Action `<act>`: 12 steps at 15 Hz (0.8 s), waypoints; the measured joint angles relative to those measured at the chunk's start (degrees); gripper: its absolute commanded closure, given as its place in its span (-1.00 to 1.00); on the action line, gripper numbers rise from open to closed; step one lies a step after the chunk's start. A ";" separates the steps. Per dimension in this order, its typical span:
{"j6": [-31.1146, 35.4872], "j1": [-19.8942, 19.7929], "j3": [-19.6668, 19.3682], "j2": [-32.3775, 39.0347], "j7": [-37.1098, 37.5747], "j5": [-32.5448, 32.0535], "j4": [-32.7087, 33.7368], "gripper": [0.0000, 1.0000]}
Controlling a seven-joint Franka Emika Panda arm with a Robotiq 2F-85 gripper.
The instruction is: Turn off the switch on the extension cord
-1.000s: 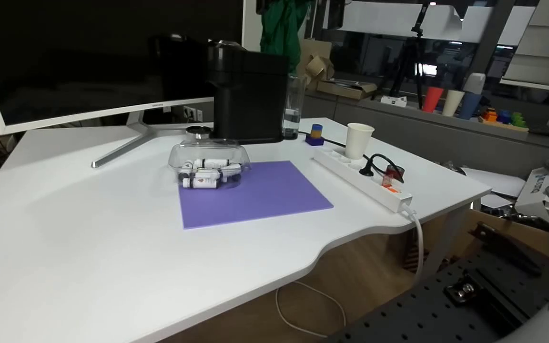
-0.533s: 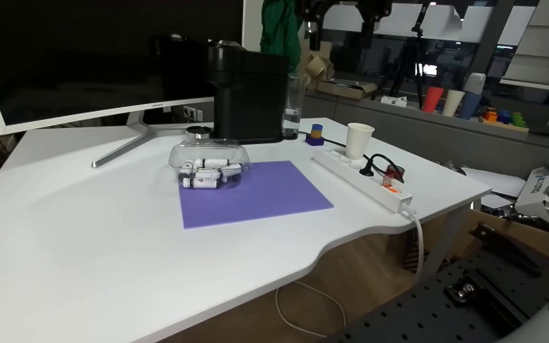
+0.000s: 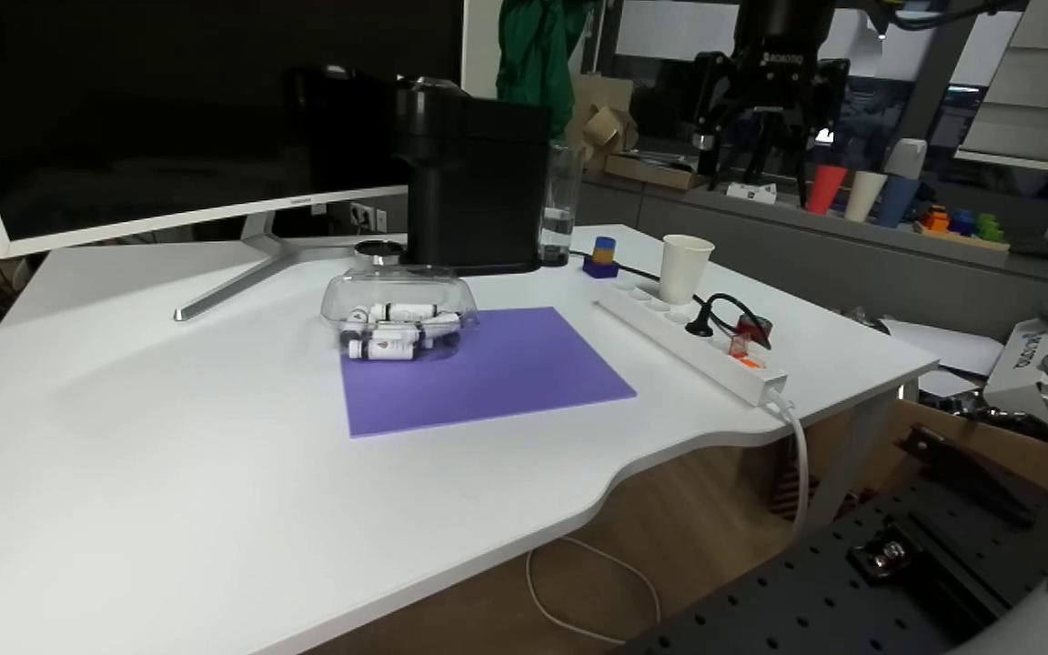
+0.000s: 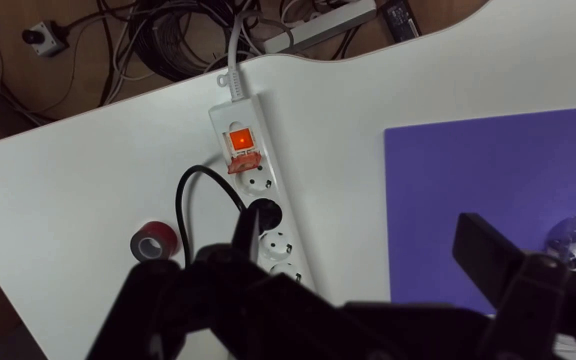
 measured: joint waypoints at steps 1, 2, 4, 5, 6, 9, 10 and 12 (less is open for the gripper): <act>0.10 -0.06 -0.27 0.44 -0.09 0.03 0.10 -1.00; 0.10 0.03 -0.20 0.57 -0.09 0.08 0.16 -1.00; 0.10 0.17 -0.07 0.56 -0.08 0.07 0.16 -1.00; 0.18 0.08 -0.02 0.64 -0.03 -0.46 0.11 -1.00; 0.56 -0.13 -0.01 0.94 0.09 -1.35 0.10 -1.00; 4.18 -1.89 -0.20 3.75 0.15 -5.76 0.30 -0.46; 6.03 -2.70 -0.46 5.30 0.06 -7.54 0.52 -0.34; 9.67 -4.05 -1.46 8.84 -0.27 -10.26 1.16 -0.02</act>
